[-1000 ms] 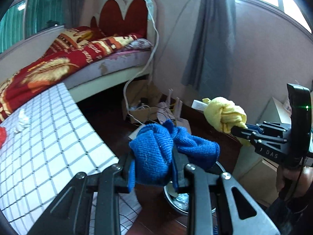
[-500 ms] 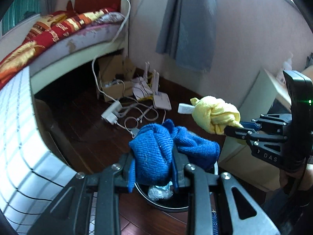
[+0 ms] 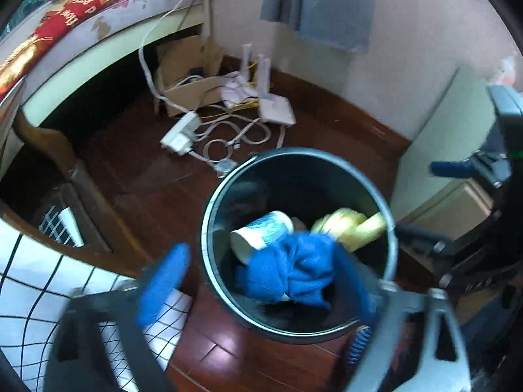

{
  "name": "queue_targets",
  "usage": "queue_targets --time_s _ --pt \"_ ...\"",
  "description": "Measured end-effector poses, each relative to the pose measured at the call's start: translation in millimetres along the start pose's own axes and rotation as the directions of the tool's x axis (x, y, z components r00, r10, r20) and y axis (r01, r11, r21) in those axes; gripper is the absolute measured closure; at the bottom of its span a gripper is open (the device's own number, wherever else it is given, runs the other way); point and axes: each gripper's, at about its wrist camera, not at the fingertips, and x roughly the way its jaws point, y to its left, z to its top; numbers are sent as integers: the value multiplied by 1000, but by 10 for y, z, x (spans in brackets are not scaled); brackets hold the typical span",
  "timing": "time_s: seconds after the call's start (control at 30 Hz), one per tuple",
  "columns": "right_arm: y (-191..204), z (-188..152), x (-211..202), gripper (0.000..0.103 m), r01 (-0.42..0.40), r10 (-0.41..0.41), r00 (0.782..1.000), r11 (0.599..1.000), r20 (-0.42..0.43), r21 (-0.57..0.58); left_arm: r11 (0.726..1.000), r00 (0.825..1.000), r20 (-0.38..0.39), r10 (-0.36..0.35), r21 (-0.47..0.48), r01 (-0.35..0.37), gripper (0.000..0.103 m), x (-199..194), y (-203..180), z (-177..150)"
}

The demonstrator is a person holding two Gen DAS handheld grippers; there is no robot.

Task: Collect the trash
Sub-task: 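Carry the blue cloth and yellow towel over the black bin and release both, then lift both open tools away from the bin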

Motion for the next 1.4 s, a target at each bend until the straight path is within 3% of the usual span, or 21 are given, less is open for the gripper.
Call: queue_targets --time_s 0.2,0.6,1.0,1.4 --pt "-124 79 -51 0 43 -44 999 998 24 54 999 999 38 35 -25 -34 2 -73 90 0" --pt "27 222 -289 0 40 -45 992 998 122 38 998 990 125 60 -34 -56 1 -343 163 117" --pt "96 343 -712 0 26 -42 967 997 250 66 993 967 230 108 -64 -96 1 -812 288 190" --pt "482 532 -976 0 -15 11 936 1000 352 9 979 940 286 186 -134 -152 1 -1201 635 105"
